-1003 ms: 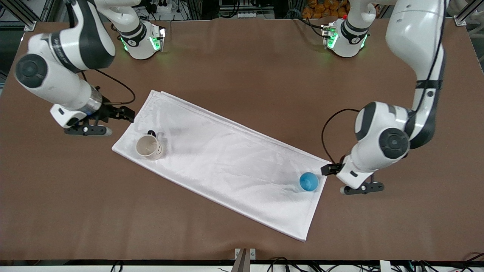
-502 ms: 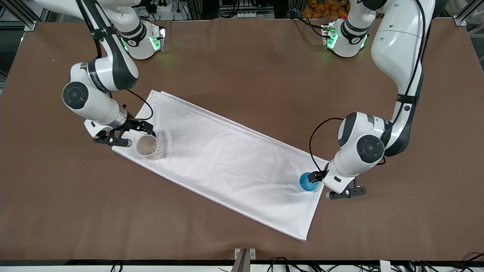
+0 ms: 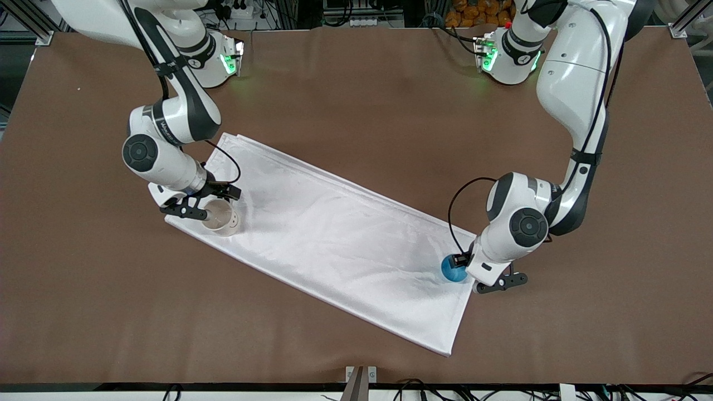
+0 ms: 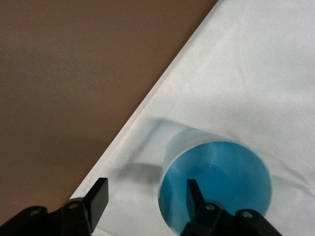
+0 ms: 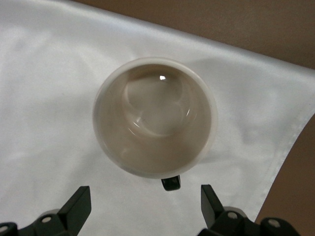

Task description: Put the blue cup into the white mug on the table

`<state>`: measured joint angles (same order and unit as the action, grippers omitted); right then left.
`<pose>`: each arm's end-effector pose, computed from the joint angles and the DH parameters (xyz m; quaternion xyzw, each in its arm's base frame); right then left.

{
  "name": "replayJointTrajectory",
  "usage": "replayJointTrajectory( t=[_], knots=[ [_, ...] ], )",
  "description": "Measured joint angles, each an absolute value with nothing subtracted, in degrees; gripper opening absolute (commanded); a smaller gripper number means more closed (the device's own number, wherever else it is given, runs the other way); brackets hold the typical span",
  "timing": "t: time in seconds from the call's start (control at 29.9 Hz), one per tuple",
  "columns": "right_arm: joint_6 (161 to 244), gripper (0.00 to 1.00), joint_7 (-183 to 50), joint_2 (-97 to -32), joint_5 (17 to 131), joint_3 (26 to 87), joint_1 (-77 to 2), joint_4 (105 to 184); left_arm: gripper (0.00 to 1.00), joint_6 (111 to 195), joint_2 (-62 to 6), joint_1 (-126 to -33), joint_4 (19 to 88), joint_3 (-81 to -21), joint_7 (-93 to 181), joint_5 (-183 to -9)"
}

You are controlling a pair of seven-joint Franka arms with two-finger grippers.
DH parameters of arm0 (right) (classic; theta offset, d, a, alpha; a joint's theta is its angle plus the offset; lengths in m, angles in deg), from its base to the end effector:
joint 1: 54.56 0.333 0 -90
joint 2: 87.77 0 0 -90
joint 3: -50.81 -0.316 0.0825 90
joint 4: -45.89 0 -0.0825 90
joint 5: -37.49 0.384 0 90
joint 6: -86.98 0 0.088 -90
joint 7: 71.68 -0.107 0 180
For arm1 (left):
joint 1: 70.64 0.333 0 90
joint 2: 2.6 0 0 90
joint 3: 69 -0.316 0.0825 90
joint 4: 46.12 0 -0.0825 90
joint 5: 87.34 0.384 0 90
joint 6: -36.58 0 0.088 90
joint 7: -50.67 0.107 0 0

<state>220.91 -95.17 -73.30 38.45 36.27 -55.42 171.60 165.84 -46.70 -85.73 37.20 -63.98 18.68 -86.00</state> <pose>0.5290 0.1291 0.2647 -0.9936 0.0937 0.0599 0.0192 0.6858 -0.2379 0.2321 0.9937 0.1090 0.0065 0.0266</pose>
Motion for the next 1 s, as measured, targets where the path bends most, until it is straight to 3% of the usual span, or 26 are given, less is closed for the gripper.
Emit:
replayJointTrajectory(
  t=[0.2, 0.37, 0.5, 0.67, 0.77, 1.0],
  knots=[
    [222.5, 0.97, -97.4, -72.5, 36.1, 36.2, -55.4, 172.5, 0.0, 166.1, -46.8, -85.7, 37.2, -64.0, 18.0, -86.0],
    [223.9, 0.84, -99.4, -71.5, 34.7, 36.2, -55.0, 173.2, 0.0, 166.2, -46.8, -85.6, 37.1, -64.1, 18.0, -86.0],
    [224.9, 0.62, -99.8, -70.8, 34.6, 36.2, -54.8, 173.2, 0.0, 166.6, -46.7, -85.6, 36.3, -64.1, 18.0, -86.0],
    [226.0, 0.19, -100.1, -70.5, 34.4, 36.2, -54.8, 173.2, 0.0, 166.2, -45.6, -85.2, 35.8, -64.2, 18.5, -86.0],
    [226.4, 0.0, -100.2, -70.4, 34.4, 36.2, -54.8, 173.2, 0.0, 164.3, -44.4, -84.8, 35.6, -64.2, 19.2, -86.0],
    [226.6, 0.0, -101.0, -70.4, 34.4, 36.1, -54.8, 172.6, 0.0, 158.6, -40.8, -83.5, 35.5, -64.3, 22.2, -86.0]
  ],
)
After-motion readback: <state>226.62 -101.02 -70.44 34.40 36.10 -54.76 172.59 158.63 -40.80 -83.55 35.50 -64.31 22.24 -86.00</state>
